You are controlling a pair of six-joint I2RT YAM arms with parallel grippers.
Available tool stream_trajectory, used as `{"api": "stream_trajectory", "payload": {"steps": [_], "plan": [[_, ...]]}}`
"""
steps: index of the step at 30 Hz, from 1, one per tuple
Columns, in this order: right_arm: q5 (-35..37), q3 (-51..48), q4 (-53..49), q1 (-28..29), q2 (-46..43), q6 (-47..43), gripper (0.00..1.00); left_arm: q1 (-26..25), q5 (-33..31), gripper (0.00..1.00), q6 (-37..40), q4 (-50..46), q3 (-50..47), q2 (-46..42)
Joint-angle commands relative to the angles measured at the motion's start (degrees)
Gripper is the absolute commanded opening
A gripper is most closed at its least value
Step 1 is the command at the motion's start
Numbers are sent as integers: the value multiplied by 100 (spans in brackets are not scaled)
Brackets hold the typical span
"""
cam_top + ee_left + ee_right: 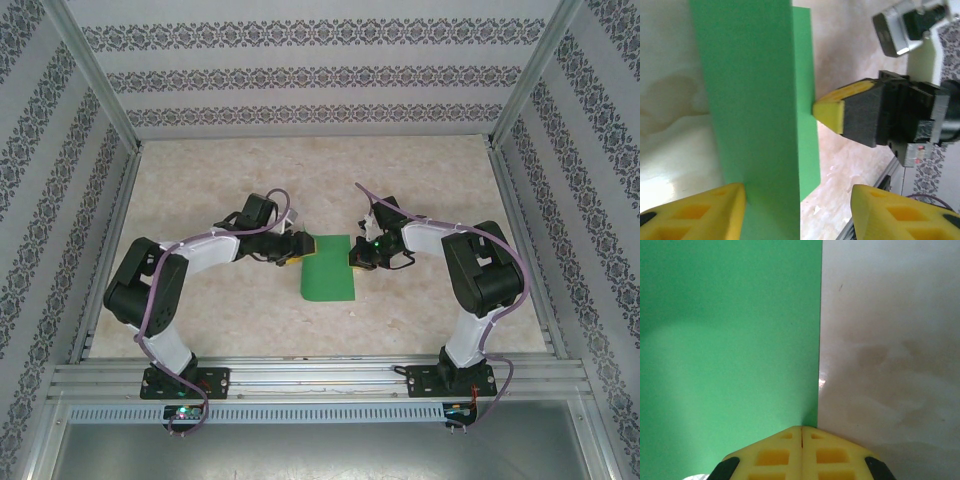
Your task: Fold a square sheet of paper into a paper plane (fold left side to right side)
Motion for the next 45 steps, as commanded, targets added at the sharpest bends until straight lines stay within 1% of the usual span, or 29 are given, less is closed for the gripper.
{"api": "stream_trajectory", "payload": {"steps": [1,7,10,13,20,25,28,32,33,36,38,42,45], "plan": [[423,-98,-141,76,239,-35,3,-203,213,60,-219,381,276,206],[358,-166,-9,84,188,21,3,-390,168,61,-279,471,542,562],[301,-216,70,89,162,66,3,-449,133,58,-290,494,602,715],[233,-257,145,93,143,108,3,-496,112,51,-282,480,660,817],[108,-322,314,101,66,197,3,-554,40,28,-263,421,704,945],[76,-274,338,99,-27,212,3,-557,-87,16,-217,307,725,976],[54,-248,370,93,-94,232,4,-560,-130,11,-180,249,726,970],[78,-257,387,52,-304,233,5,-564,-201,7,-136,155,747,963],[112,-271,381,29,-364,230,7,-562,-209,7,-130,142,748,961],[186,-398,432,-107,-624,187,19,-562,-221,6,-113,107,740,948],[19,-591,631,-266,-829,193,26,-563,-231,6,-109,99,723,944],[-785,-962,1295,-515,-1118,333,43,-572,-244,5,-115,107,726,945],[-1402,-1174,1937,-559,-1120,604,52,-571,-242,5,-105,104,740,943]]}}
